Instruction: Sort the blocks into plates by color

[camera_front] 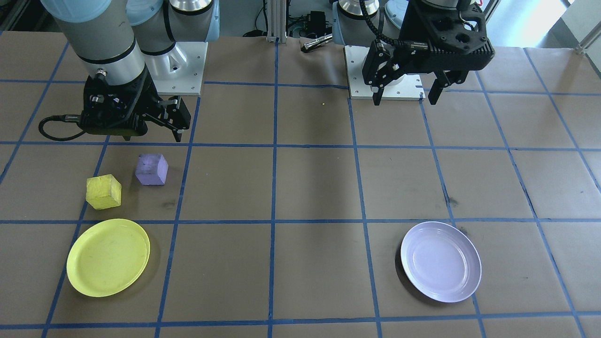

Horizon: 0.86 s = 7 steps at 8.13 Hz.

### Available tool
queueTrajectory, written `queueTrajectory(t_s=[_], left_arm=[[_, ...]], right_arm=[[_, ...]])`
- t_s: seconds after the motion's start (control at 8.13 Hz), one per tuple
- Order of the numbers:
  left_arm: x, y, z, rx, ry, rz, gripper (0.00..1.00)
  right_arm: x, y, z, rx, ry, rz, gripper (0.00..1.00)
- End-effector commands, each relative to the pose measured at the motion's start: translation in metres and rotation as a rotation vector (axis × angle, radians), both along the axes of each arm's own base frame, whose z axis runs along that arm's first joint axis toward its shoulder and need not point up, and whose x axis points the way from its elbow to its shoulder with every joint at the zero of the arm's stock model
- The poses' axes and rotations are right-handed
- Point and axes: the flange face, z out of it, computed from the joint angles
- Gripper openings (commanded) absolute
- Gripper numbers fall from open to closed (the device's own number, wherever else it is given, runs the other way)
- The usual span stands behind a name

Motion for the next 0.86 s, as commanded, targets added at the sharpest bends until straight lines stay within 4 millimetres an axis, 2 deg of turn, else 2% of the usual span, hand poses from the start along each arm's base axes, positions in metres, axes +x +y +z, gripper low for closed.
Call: queueTrajectory(t_s=[0.0, 0.25, 0.37, 0.49, 0.74], left_arm=[[-0.001, -0.01, -0.006, -0.012, -0.002, -0.038, 1.0], [-0.005, -0.006, -0.005, 0.0, 0.006, -0.073, 1.0], [-0.009, -0.008, -0.015, 0.034, 0.011, -0.084, 1.0], [-0.01, -0.01, -0.01, 0.019, 0.026, -0.082, 1.0], [-0.016, -0.002, -0.011, 0.027, 0.041, -0.111, 1.0]], right_arm=[[-0.002, 0.0, 0.0, 0.003, 0.002, -0.004, 1.0], [-0.004, 0.002, 0.0, 0.016, 0.004, -0.007, 1.0], [-0.011, 0.007, 0.006, 0.016, 0.057, 0.0, 1.0], [-0.025, 0.002, 0.007, 0.009, 0.087, 0.027, 1.0], [-0.09, -0.011, -0.001, 0.041, 0.078, 0.061, 0.99]])
